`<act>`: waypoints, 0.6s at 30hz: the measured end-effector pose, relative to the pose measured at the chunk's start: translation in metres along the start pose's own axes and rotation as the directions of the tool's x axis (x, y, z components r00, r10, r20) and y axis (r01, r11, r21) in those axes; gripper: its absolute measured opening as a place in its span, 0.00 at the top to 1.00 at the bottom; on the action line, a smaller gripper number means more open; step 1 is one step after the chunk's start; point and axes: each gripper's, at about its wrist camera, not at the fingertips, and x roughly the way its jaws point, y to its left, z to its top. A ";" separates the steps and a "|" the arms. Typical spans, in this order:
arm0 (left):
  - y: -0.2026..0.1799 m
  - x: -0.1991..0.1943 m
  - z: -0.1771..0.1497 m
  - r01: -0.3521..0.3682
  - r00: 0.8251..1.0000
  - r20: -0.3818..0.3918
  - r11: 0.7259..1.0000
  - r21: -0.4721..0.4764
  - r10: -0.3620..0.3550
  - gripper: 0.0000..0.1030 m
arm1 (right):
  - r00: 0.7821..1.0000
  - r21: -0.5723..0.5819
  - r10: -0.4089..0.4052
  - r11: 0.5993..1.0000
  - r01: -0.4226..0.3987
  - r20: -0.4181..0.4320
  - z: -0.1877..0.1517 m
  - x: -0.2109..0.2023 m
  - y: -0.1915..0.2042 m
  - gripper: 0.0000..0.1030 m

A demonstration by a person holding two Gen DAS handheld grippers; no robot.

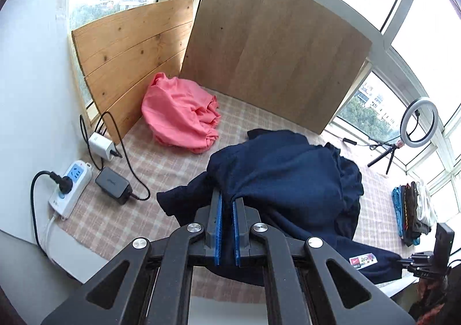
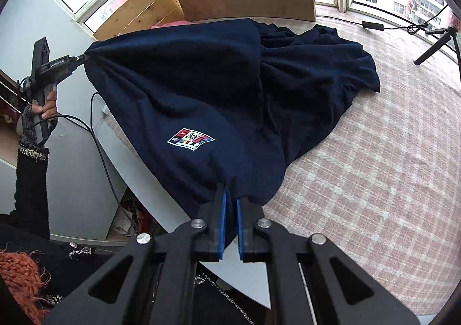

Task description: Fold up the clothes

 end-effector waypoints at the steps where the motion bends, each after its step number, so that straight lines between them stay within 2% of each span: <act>1: -0.003 0.005 -0.016 -0.010 0.999 -0.033 1.000 0.008 0.010 0.95 | 1.000 0.010 0.013 1.000 -0.013 -0.007 -0.002 0.000 0.000 0.94; 3: -0.012 0.015 -0.044 -0.010 0.995 -0.099 1.000 0.028 0.012 0.95 | 1.000 0.047 0.003 0.999 -0.004 0.016 -0.006 -0.010 -0.008 0.94; 5: -0.024 0.022 -0.061 0.047 0.988 -0.146 0.998 0.030 -0.042 0.95 | 0.998 0.106 -0.024 0.994 0.017 0.065 -0.007 -0.030 -0.024 0.94; 7: -0.049 0.021 -0.073 0.110 0.979 -0.178 0.993 0.053 -0.099 0.95 | 0.989 0.186 -0.043 0.982 0.015 0.144 -0.006 -0.068 -0.041 0.94; 9: -0.075 0.008 -0.079 0.154 0.975 -0.179 0.983 0.104 -0.134 0.95 | 0.966 0.245 -0.094 0.969 0.034 0.240 -0.007 -0.115 -0.051 0.94; 11: -0.088 -0.015 -0.077 0.231 0.963 -0.171 0.965 0.124 -0.209 0.94 | 0.934 0.290 -0.167 0.954 0.072 0.317 -0.016 -0.162 -0.055 0.94; 12: -0.093 -0.025 -0.076 0.248 0.960 -0.171 0.958 0.145 -0.223 0.94 | 0.915 0.314 -0.201 0.945 0.088 0.350 -0.022 -0.183 -0.057 0.94; 13: -0.094 -0.031 -0.075 0.225 0.966 -0.167 0.961 0.161 -0.198 0.94 | 0.902 0.331 -0.227 0.938 0.101 0.368 -0.026 -0.200 -0.058 0.94; 14: -0.093 -0.034 -0.074 0.198 0.972 -0.163 0.967 0.161 -0.172 0.94 | 0.901 0.336 -0.239 0.935 0.113 0.362 -0.029 -0.208 -0.059 0.94; 16: -0.090 -0.032 -0.066 0.193 0.972 -0.158 0.972 0.131 -0.172 0.94 | 0.905 0.339 -0.247 0.932 0.125 0.347 -0.031 -0.207 -0.061 0.94; 18: -0.090 -0.028 -0.050 0.180 0.979 -0.115 0.977 0.115 -0.166 0.94 | 0.912 0.334 -0.241 0.934 0.126 0.331 -0.028 -0.195 -0.065 0.94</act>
